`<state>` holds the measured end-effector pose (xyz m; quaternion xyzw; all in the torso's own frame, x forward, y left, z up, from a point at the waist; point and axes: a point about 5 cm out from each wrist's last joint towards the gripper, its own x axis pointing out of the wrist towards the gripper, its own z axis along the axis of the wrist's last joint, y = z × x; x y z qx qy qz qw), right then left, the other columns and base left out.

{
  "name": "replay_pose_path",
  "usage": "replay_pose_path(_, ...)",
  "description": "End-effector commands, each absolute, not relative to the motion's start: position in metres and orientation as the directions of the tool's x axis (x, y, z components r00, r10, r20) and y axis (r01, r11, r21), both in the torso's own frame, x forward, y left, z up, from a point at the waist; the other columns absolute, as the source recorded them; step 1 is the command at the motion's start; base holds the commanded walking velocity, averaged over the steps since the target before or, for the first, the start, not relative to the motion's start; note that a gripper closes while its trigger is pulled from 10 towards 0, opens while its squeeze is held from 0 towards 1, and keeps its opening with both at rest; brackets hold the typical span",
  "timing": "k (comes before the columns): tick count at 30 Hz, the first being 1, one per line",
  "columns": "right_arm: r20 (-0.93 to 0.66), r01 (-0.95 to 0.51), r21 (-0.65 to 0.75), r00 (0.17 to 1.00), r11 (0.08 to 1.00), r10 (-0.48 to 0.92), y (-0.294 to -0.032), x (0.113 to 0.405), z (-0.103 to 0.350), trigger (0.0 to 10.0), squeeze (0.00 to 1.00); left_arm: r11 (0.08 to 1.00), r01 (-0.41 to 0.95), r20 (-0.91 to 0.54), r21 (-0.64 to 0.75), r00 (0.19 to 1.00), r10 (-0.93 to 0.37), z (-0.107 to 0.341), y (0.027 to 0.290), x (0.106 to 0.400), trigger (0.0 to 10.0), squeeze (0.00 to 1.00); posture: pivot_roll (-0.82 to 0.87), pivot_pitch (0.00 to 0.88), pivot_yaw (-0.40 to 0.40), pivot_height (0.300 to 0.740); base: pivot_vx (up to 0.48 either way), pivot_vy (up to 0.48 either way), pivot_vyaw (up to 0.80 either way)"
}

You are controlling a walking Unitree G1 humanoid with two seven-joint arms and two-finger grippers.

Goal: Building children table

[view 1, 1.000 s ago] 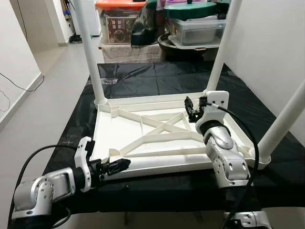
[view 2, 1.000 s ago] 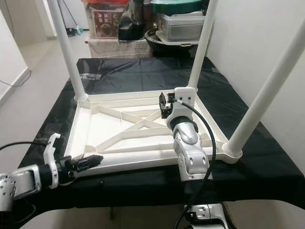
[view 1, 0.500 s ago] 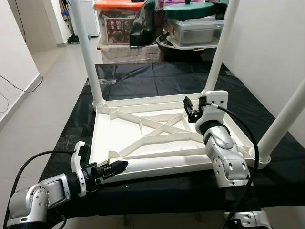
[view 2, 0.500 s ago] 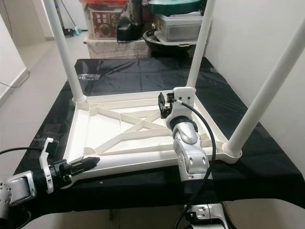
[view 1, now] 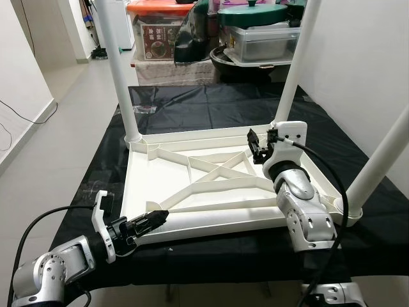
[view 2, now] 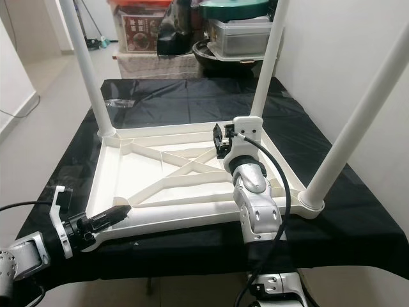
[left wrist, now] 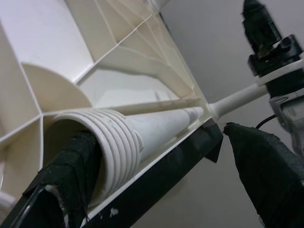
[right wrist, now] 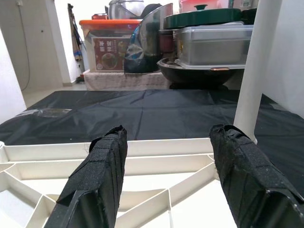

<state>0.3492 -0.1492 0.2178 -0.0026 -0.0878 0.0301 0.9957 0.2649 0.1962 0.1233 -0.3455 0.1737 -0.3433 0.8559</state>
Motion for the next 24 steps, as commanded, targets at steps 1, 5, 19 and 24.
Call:
replay_pose_path(1,0.189,-0.066,-0.010,0.980,0.998,0.067,-0.147,0.350,0.222,10.0,0.00,0.513,0.477,-0.024,-0.714,0.715,-0.699,0.126,0.200,0.265,10.0,0.00,0.02,0.023,-0.045,0.740,0.000,0.000,0.00)
replay_pose_path(5,0.188,-0.065,-0.013,0.980,0.998,0.067,-0.148,0.350,0.223,10.0,0.00,0.483,0.473,0.024,-0.737,0.732,-0.681,0.125,0.200,0.267,10.0,0.00,0.02,0.032,-0.045,0.740,0.000,0.000,0.00)
replay_pose_path(19,0.194,-0.049,-0.024,0.980,0.999,0.053,-0.154,0.349,0.226,10.0,0.00,0.472,0.430,-0.087,-0.770,0.661,-0.745,0.100,0.178,0.267,10.0,0.00,0.00,0.039,-0.042,0.740,0.000,0.000,0.00)
replay_pose_path(24,0.199,-0.044,-0.025,0.979,0.999,0.048,-0.155,0.350,0.228,10.0,0.00,0.471,0.409,-0.103,-0.782,0.660,-0.744,0.097,0.177,0.268,4.4,0.00,0.00,0.040,-0.039,0.740,0.000,0.000,0.00)
